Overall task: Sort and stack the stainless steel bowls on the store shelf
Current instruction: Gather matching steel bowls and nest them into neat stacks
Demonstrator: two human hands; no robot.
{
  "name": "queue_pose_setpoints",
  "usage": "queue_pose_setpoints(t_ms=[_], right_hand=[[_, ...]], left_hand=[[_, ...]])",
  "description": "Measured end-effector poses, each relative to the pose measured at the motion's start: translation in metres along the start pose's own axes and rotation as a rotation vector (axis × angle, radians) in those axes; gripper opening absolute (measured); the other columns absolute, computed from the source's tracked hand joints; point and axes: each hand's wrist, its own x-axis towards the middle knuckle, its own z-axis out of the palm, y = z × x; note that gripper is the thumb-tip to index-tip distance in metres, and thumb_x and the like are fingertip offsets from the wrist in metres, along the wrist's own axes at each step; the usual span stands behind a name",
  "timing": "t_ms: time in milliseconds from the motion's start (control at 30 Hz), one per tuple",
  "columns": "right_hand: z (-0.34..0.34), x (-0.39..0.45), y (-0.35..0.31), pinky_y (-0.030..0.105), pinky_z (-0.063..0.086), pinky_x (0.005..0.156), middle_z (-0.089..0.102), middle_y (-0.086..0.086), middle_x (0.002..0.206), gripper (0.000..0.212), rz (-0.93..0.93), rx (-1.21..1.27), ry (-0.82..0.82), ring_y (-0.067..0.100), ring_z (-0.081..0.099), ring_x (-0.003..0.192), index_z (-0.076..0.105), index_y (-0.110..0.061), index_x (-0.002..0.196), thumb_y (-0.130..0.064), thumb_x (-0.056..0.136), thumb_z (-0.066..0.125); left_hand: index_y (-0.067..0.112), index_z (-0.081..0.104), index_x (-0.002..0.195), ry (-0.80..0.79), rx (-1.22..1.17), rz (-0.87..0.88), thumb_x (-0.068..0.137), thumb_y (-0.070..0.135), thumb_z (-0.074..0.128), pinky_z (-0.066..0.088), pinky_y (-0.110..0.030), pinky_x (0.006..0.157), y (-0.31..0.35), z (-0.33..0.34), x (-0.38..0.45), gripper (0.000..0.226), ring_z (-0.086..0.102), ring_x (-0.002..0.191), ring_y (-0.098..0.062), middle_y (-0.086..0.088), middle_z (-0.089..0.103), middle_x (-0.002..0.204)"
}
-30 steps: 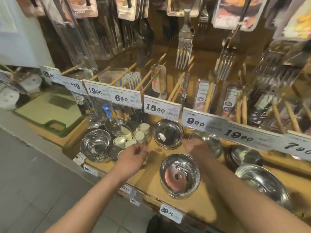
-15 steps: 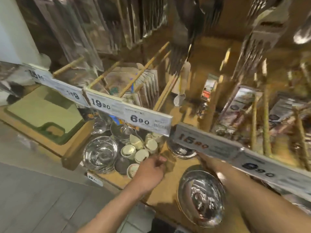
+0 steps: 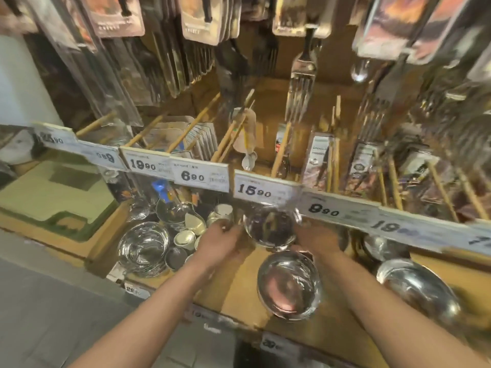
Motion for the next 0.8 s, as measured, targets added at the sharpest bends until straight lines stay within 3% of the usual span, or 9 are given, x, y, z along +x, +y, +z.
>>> queue_pose_setpoints(t_ms=[67,133,233,333,400,500,600,700,800], right_hand=[[-0.013,-0.027,0.001,0.008,0.043,0.042,0.068,0.011,0.090,0.015,-0.086,-0.060,0.053,0.010,0.061,0.062,0.067,-0.003,0.107,-0.012,0.096,0.063],[-0.024,-0.055,0.009,0.005,0.033,0.033,0.064,0.001,0.073,0.004,-0.149,-0.085,0.098,0.003,0.056,0.045,0.066,-0.013,0.091,-0.010,0.092,0.066],[-0.036,-0.087,0.029,0.010,0.041,0.037,0.070,0.002,0.068,0.010,-0.138,-0.017,0.077,0.001,0.063,0.041,0.070,-0.013,0.098,-0.009,0.089,0.067],[-0.047,-0.103,0.049,0.013,0.042,0.036,0.069,0.005,0.062,0.005,-0.104,0.078,0.073,0.001,0.059,0.037,0.073,-0.008,0.086,-0.010,0.090,0.070],[-0.051,-0.109,0.058,0.013,0.041,0.035,0.068,0.004,0.056,0.007,-0.074,0.106,0.071,0.001,0.056,0.035,0.072,-0.006,0.084,-0.005,0.089,0.068],[-0.050,-0.115,0.067,0.011,0.040,0.035,0.062,-0.008,0.041,0.010,-0.070,0.039,0.063,-0.002,0.053,0.032,0.072,-0.012,0.090,-0.004,0.088,0.065],[-0.048,-0.112,0.077,0.009,0.042,0.044,0.063,-0.010,0.043,0.011,-0.107,-0.083,0.090,-0.002,0.055,0.035,0.073,-0.019,0.092,-0.013,0.086,0.067],[-0.047,-0.109,0.083,0.012,0.044,0.056,0.066,-0.011,0.047,0.011,-0.113,-0.186,0.072,-0.005,0.056,0.041,0.074,-0.022,0.094,-0.024,0.086,0.068],[-0.044,-0.106,0.086,0.006,0.038,0.047,0.070,-0.012,0.054,0.010,-0.125,-0.204,0.065,-0.007,0.061,0.050,0.077,-0.020,0.087,-0.027,0.086,0.070]], left_hand=[[0.030,0.068,0.096,-0.040,-0.084,0.011,0.092,0.049,0.066,0.063,-0.039,0.080,0.008,0.004,-0.009,0.020,0.076,0.084,-0.015,0.008,0.078,0.087],[0.027,0.075,0.101,-0.064,-0.078,0.031,0.089,0.047,0.067,0.062,-0.045,0.085,0.010,0.011,-0.017,0.024,0.075,0.093,-0.024,0.001,0.079,0.095],[0.026,0.079,0.090,-0.046,0.059,0.077,0.087,0.025,0.067,0.060,-0.052,0.088,0.001,0.025,-0.031,0.013,0.074,0.094,-0.030,-0.005,0.079,0.091],[0.018,0.077,0.086,-0.067,0.104,0.080,0.088,0.011,0.064,0.059,-0.055,0.087,-0.011,0.039,-0.043,0.015,0.073,0.094,-0.034,-0.010,0.077,0.090],[0.018,0.074,0.083,-0.086,0.126,0.063,0.090,0.007,0.063,0.060,-0.055,0.085,-0.016,0.046,-0.049,0.017,0.072,0.084,-0.029,-0.003,0.076,0.080],[0.019,0.075,0.078,-0.088,0.168,0.074,0.090,0.004,0.064,0.061,-0.053,0.080,-0.023,0.052,-0.050,0.022,0.069,0.070,-0.021,0.005,0.074,0.067],[0.019,0.078,0.099,-0.097,0.206,0.105,0.090,0.005,0.064,0.059,-0.052,0.088,-0.030,0.054,-0.048,0.021,0.072,0.093,-0.032,-0.011,0.077,0.095],[0.019,0.077,0.108,-0.089,0.239,0.130,0.091,0.011,0.064,0.059,-0.052,0.089,-0.037,0.054,-0.042,0.023,0.072,0.096,-0.034,-0.012,0.077,0.099],[0.023,0.079,0.104,-0.062,0.251,0.147,0.089,0.017,0.068,0.060,-0.052,0.084,-0.040,0.053,-0.038,0.019,0.073,0.089,-0.032,-0.006,0.078,0.091]])
